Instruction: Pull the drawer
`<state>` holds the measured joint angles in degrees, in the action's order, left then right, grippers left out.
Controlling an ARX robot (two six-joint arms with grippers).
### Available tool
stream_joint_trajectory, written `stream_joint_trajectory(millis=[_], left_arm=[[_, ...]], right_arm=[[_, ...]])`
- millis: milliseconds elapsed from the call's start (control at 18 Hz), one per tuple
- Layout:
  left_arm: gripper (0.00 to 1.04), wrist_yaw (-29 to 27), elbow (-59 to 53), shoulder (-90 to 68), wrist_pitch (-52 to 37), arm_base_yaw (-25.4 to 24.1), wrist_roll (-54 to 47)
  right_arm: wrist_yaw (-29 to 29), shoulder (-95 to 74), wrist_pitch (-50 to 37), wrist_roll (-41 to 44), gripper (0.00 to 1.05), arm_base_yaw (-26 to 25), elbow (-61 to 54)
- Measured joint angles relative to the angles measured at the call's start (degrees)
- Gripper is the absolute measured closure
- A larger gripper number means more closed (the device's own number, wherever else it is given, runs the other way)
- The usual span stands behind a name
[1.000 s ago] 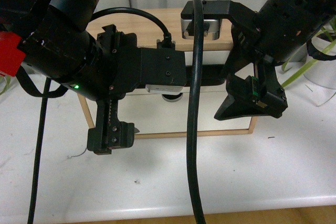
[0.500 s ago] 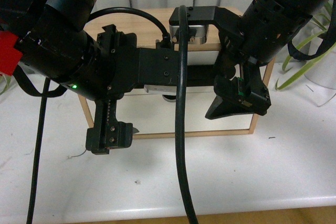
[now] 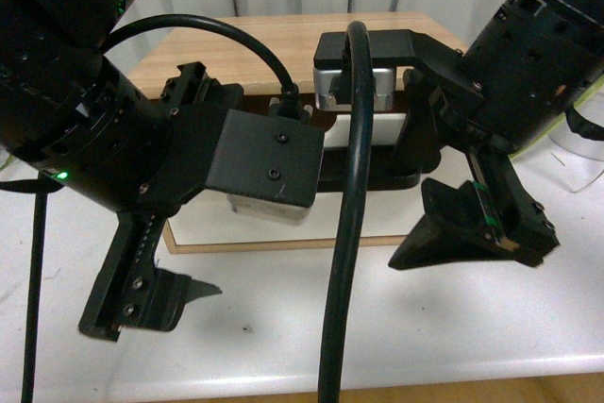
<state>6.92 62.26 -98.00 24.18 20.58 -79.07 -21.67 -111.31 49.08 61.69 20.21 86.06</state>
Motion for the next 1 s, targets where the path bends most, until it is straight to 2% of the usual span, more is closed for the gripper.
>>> stream_joint_trajectory(millis=[278,500,667,833,1000], left_arm=[[0.07,0.63,-6.45,6.29,0.98,1.73,-1.95],[0.07,4.00,-13.42,14.16,-13.33,1.57,4.68],[0.07,6.56,-18.99,22.71,-23.12,0.44,12.39],[0.07,8.04,-29.20,31.65,-30.01,-5.09,22.23],[0.07,12.63,-39.23,41.05,-34.62,-12.59,33.09]], right_arm=[[-0.09,8.55,-3.39,-0.81,0.07,2.38,-10.99],[-1.73,19.56,-15.15,-5.77,0.07,2.38,-22.05],[-0.76,28.06,-25.40,-10.08,0.07,0.07,-29.73],[4.81,39.58,-38.60,-15.30,0.07,-5.75,-42.01],[12.59,51.34,-51.89,-23.82,0.07,-12.94,-54.03]])
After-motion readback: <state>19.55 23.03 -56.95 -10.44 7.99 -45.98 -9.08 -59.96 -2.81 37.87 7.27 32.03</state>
